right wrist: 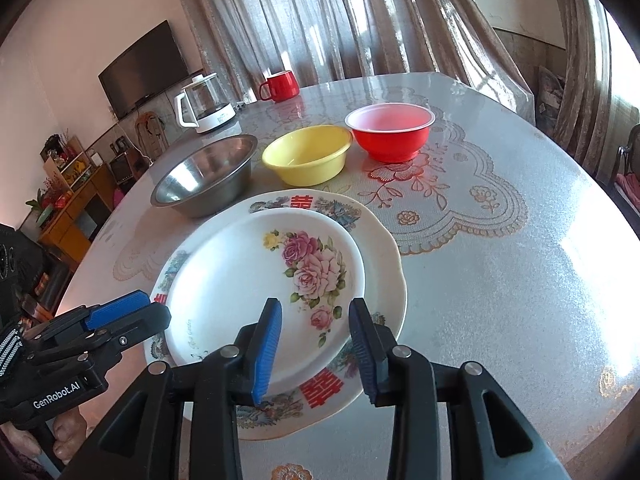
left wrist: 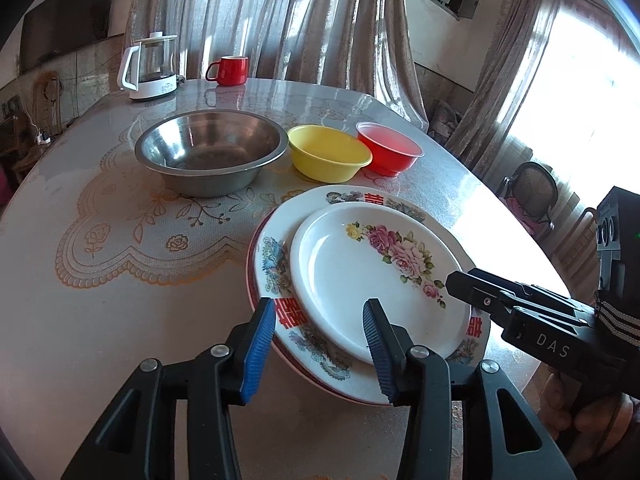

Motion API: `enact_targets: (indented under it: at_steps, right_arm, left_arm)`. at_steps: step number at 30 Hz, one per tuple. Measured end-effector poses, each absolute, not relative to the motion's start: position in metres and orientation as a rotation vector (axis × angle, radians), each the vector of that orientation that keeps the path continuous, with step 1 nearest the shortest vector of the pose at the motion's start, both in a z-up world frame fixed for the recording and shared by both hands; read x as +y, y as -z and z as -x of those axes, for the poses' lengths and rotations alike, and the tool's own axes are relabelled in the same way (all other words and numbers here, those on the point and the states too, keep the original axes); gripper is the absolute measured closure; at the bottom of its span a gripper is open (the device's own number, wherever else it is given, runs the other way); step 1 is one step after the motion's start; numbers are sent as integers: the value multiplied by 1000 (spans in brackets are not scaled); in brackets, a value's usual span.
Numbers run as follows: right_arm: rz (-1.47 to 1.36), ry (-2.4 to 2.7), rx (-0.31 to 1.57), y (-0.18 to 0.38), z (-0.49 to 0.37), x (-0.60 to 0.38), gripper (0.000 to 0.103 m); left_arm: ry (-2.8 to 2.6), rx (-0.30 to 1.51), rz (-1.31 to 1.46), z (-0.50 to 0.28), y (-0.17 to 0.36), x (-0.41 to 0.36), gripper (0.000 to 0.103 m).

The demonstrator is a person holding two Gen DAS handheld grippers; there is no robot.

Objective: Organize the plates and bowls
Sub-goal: 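Lower the rose-print plate onto the double-happiness plate and open the right gripper, then reach the right gripper to the steel basin rim and grip it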

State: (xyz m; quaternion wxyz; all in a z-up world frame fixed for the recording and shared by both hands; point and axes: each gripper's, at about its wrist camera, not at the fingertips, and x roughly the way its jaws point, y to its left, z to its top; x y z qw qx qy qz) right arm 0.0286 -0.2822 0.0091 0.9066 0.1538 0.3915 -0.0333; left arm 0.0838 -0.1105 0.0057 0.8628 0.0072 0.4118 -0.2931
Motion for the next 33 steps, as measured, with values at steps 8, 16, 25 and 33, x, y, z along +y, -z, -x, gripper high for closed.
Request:
enact_targets:
  at_steps: [8, 16, 25, 33]
  right_arm:
    - [-345, 70, 807, -10, -27, -283, 63]
    - [-351, 49, 791, -17, -30, -279, 58]
    - [-356, 4, 799, -19, -39, -268, 57]
    - [-368, -46, 814, -20, -50, -257, 55]
  left_arm:
    - [568, 834, -4, -81, -14, -95, 51]
    - [514, 838, -4, -83, -11, -81, 48]
    - [486, 862, 23, -89, -3, -69, 48]
    - [450, 891, 58, -97, 7, -54, 48]
